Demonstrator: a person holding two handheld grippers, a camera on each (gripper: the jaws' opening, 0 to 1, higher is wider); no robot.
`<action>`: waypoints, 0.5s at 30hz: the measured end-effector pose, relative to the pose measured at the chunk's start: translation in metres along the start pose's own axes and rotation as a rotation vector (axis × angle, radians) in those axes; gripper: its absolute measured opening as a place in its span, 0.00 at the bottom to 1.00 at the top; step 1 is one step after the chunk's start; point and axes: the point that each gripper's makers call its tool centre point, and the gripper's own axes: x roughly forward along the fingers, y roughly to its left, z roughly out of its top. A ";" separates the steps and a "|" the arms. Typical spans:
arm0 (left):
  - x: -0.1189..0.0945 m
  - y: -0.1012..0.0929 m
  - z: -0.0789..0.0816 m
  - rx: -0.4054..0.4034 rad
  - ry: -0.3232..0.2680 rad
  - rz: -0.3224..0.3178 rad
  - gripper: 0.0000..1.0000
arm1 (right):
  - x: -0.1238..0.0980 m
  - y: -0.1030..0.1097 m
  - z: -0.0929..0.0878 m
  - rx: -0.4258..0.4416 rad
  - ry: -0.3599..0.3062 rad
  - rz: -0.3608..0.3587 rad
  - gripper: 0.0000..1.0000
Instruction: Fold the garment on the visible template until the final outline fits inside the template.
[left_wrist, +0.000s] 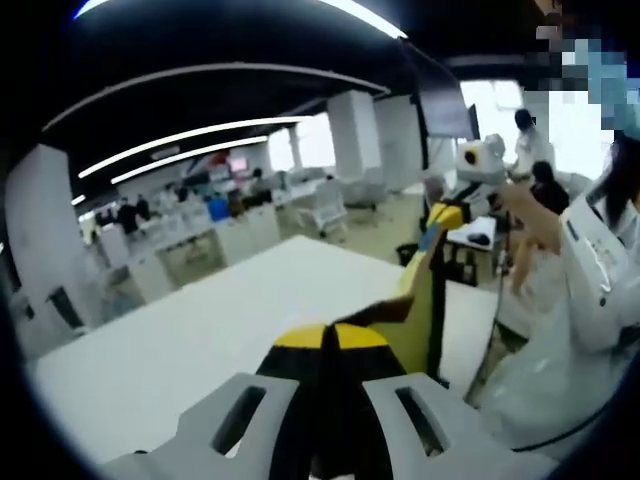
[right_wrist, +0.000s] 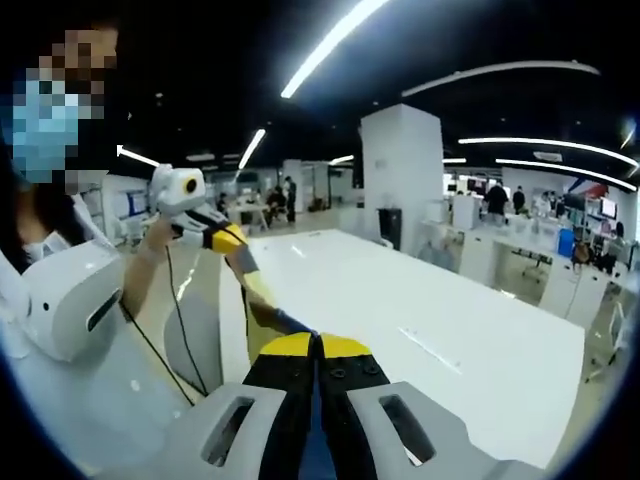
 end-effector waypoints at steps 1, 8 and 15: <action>0.001 0.001 -0.001 0.003 0.003 0.004 0.00 | 0.000 -0.002 -0.001 0.002 0.000 -0.004 0.01; 0.013 0.012 -0.009 0.021 0.033 0.027 0.00 | 0.006 -0.020 -0.014 0.023 0.006 -0.042 0.01; 0.030 0.017 -0.015 0.029 0.053 0.021 0.00 | 0.014 -0.037 -0.031 0.034 0.035 -0.077 0.01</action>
